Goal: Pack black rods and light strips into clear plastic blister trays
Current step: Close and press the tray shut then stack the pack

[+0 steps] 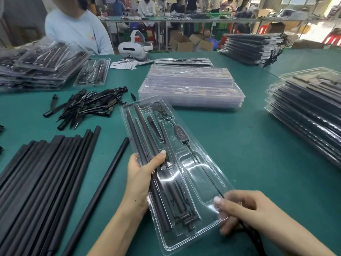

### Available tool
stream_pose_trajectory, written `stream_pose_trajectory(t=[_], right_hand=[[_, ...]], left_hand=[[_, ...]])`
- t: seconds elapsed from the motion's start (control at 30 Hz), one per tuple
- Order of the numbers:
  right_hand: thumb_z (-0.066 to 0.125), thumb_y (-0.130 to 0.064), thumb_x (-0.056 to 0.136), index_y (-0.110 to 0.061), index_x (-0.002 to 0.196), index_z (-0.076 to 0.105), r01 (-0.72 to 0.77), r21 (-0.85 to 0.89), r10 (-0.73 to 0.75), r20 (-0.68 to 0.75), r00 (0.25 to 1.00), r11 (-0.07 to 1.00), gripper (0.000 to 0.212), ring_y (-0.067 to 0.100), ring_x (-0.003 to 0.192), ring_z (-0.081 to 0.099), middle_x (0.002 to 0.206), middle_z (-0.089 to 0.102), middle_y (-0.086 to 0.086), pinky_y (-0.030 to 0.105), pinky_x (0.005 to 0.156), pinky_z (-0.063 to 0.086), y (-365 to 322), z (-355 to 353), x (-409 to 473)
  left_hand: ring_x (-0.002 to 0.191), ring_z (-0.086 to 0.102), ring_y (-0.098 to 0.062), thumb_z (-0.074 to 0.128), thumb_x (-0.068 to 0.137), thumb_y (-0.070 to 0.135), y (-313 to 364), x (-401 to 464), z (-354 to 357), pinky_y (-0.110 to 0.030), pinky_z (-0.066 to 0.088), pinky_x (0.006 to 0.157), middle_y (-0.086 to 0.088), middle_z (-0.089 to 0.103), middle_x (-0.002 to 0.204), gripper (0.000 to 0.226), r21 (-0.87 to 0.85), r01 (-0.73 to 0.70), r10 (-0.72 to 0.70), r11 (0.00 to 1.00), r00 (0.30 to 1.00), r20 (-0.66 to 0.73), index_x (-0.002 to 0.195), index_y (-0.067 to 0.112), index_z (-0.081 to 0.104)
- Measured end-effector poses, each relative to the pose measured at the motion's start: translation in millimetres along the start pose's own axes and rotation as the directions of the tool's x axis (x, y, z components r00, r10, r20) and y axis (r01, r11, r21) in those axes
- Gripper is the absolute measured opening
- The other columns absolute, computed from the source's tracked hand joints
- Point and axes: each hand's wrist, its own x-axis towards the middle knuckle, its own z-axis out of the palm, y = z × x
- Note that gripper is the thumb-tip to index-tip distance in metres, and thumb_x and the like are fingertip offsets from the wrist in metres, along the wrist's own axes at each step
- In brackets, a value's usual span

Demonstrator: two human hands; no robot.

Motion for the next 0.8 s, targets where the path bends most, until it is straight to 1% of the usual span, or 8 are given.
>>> stream_pose_trajectory(t=[0.1, 0.2, 0.3, 0.33, 0.47, 0.57, 0.73, 0.8], right_hand=[[0.072, -0.047, 0.064, -0.017, 0.065, 0.068, -0.049, -0.011, 0.050, 0.064, 0.997, 0.999, 0.031, 0.022, 0.069, 0.070, 0.068, 0.071, 0.010, 0.020, 0.062, 0.042, -1, -2, 6], [0.073, -0.043, 0.066, -0.012, 0.069, 0.070, -0.086, 0.006, 0.084, 0.130, 0.988, 0.996, 0.031, 0.014, 0.065, 0.068, 0.071, 0.072, 0.012, 0.014, 0.053, 0.038, -2, -3, 6], [0.074, -0.046, 0.069, -0.012, 0.071, 0.071, -0.106, 0.010, 0.103, 0.189, 0.977, 0.994, 0.034, 0.018, 0.068, 0.068, 0.078, 0.073, 0.017, 0.025, 0.064, 0.044, -2, -4, 6], [0.074, -0.047, 0.070, -0.013, 0.071, 0.071, -0.106, 0.004, 0.103, 0.202, 0.974, 0.994, 0.034, 0.019, 0.067, 0.068, 0.079, 0.073, 0.018, 0.030, 0.066, 0.042, -2, -4, 7], [0.073, -0.048, 0.071, -0.017, 0.067, 0.070, -0.098, -0.019, 0.100, 0.214, 0.972, 0.995, 0.032, 0.015, 0.063, 0.065, 0.075, 0.073, 0.012, 0.027, 0.064, 0.040, 1, -5, 10], [0.072, -0.043, 0.070, -0.016, 0.062, 0.069, -0.087, 0.003, 0.085, 0.187, 0.979, 0.996, 0.029, 0.012, 0.058, 0.062, 0.064, 0.071, 0.008, 0.013, 0.053, 0.039, 0, -3, 13], [0.073, -0.040, 0.076, -0.019, 0.056, 0.066, -0.036, 0.038, 0.028, 0.180, 0.983, 0.999, 0.030, 0.012, 0.056, 0.060, 0.056, 0.067, 0.001, 0.010, 0.051, 0.038, -5, 3, 18], [0.074, -0.036, 0.075, -0.018, 0.054, 0.065, -0.011, 0.067, 0.001, 0.152, 0.988, 0.998, 0.030, 0.011, 0.053, 0.059, 0.055, 0.066, 0.002, 0.009, 0.051, 0.039, -5, 6, 20]], left_hand=[[0.104, 0.055, 0.002, 0.077, 0.060, 0.041, -1, -1, -1, -0.022, 0.036, 0.089, 0.018, 0.049, 0.121, 0.082, 0.010, -0.038, 0.037, 0.999, 0.999, 0.011, 0.132, 0.027, 0.041], [0.119, 0.046, -0.008, 0.075, 0.062, 0.040, -2, -3, -1, -0.026, 0.032, 0.093, 0.012, 0.042, 0.130, 0.100, 0.029, -0.025, 0.026, 0.999, 1.000, -0.004, 0.147, 0.022, 0.025], [0.084, 0.059, 0.014, 0.075, 0.074, 0.028, -4, -4, -1, -0.002, 0.040, 0.070, 0.026, 0.060, 0.097, 0.047, 0.065, -0.027, 0.029, 0.998, 0.999, -0.026, 0.112, 0.035, 0.049], [0.077, 0.060, 0.016, 0.075, 0.074, 0.026, -4, -4, 0, 0.000, 0.040, 0.063, 0.027, 0.061, 0.089, 0.040, 0.076, -0.026, 0.029, 0.997, 0.999, -0.035, 0.103, 0.038, 0.049], [0.119, 0.048, -0.011, 0.077, 0.067, 0.035, -4, -1, -1, -0.020, 0.036, 0.085, 0.007, 0.045, 0.136, 0.093, 0.057, -0.036, 0.038, 0.998, 0.999, -0.036, 0.146, 0.021, 0.028], [0.122, 0.048, -0.015, 0.077, 0.066, 0.038, -4, 3, -3, -0.028, 0.037, 0.097, 0.005, 0.043, 0.141, 0.098, 0.084, -0.050, 0.054, 0.995, 0.998, -0.045, 0.147, 0.021, 0.025], [0.106, 0.045, 0.002, 0.074, 0.075, 0.036, 1, 4, -7, -0.020, 0.030, 0.089, 0.020, 0.040, 0.123, 0.084, 0.119, -0.081, 0.091, 0.990, 0.993, -0.076, 0.144, 0.027, 0.027], [0.110, 0.046, 0.000, 0.074, 0.076, 0.035, 2, 6, -9, -0.021, 0.030, 0.090, 0.017, 0.043, 0.128, 0.083, 0.135, -0.080, 0.091, 0.988, 0.992, -0.084, 0.144, 0.026, 0.028]])
